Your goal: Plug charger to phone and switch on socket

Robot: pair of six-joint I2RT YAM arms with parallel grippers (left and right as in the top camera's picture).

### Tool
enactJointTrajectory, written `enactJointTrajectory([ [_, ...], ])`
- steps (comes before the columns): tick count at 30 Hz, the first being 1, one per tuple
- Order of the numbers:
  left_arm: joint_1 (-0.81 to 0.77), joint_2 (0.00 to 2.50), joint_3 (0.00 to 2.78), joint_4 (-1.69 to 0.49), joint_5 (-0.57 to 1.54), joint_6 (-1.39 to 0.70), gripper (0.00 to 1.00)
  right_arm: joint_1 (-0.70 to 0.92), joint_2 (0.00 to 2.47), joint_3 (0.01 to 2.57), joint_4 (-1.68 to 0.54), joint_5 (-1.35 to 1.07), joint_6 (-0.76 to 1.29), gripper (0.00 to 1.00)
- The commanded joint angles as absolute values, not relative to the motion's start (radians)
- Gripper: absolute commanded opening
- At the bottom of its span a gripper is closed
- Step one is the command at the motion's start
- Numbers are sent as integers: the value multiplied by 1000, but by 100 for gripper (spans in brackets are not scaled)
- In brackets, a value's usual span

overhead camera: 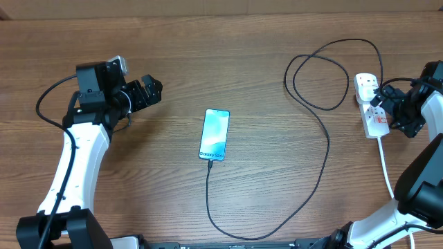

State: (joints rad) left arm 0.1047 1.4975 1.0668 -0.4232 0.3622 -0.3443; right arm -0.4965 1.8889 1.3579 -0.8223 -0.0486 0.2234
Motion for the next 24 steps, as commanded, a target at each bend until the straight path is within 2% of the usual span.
enactJointTrajectory([
  [1, 104, 1457, 1070, -422, 355, -344, 100, -493, 1859, 1378, -817, -54, 215, 100],
  [14, 104, 1342, 1018, -421, 355, -344, 99, -493, 1859, 1378, -817, -54, 215, 100],
  [24, 104, 1266, 799, -422, 355, -344, 99, -493, 1859, 1378, -817, -54, 215, 100],
])
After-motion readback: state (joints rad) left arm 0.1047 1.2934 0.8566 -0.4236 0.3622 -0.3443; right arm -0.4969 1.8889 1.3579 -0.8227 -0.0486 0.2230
